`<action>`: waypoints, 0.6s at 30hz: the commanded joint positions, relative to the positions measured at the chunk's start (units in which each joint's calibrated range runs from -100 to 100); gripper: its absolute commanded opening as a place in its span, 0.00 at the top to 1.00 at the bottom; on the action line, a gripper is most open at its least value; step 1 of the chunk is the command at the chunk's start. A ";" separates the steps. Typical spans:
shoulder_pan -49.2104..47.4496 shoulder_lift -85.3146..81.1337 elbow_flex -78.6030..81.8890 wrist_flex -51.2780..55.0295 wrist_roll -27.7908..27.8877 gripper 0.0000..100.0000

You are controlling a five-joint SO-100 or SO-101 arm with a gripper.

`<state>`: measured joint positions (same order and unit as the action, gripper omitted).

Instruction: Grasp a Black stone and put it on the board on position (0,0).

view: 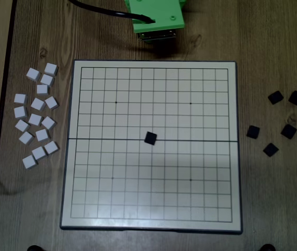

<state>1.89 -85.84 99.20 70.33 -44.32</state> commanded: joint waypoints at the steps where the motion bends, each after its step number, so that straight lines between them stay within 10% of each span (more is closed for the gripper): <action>1: -1.02 -0.42 0.71 3.96 -0.78 0.93; 18: -0.75 -3.39 0.71 5.12 0.29 0.93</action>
<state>1.13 -89.77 99.20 71.68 -44.08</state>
